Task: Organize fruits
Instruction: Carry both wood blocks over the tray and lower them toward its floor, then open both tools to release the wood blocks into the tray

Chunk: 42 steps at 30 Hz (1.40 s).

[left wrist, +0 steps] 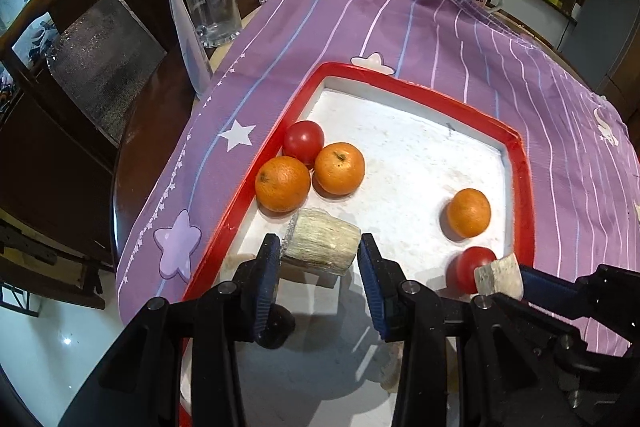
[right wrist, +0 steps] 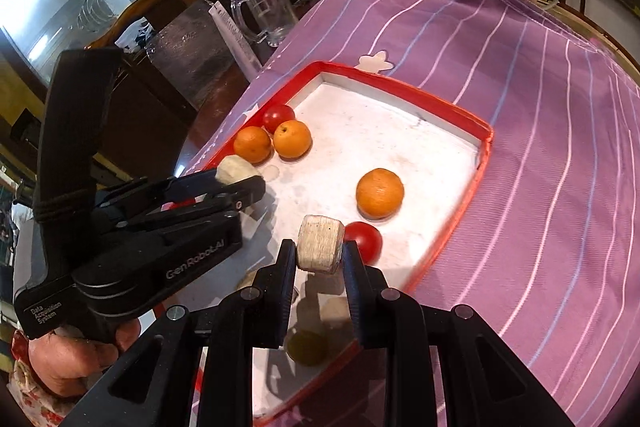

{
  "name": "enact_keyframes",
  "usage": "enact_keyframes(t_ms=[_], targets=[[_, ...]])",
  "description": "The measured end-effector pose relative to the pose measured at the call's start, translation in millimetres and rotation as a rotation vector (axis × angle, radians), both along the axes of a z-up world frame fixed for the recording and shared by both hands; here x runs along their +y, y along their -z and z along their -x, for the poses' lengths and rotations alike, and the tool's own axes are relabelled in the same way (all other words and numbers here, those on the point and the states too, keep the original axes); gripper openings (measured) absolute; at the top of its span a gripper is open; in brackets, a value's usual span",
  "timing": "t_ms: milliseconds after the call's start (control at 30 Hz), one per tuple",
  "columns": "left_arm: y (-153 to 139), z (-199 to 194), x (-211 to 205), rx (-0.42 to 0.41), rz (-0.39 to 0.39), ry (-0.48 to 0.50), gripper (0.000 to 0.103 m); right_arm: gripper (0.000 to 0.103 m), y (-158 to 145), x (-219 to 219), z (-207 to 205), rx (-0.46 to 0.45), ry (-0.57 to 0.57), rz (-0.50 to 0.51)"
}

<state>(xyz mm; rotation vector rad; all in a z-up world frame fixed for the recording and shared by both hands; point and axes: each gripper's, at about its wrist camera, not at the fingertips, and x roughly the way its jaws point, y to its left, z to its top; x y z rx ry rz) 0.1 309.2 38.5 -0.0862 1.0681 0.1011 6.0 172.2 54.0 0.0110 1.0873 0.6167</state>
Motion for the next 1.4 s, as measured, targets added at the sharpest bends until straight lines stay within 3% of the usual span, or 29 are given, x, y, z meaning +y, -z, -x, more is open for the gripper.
enact_keyframes(t_ms=[733, 1400], targets=[[17.3, -15.7, 2.3, 0.04, 0.002, 0.008, 0.039, 0.026, 9.5, 13.5, -7.2, -0.005, -0.016, 0.025], [13.8, -11.6, 7.3, 0.031, 0.016, -0.013, 0.039, 0.026, 10.3, 12.9, -6.7, -0.019, -0.012, 0.03]])
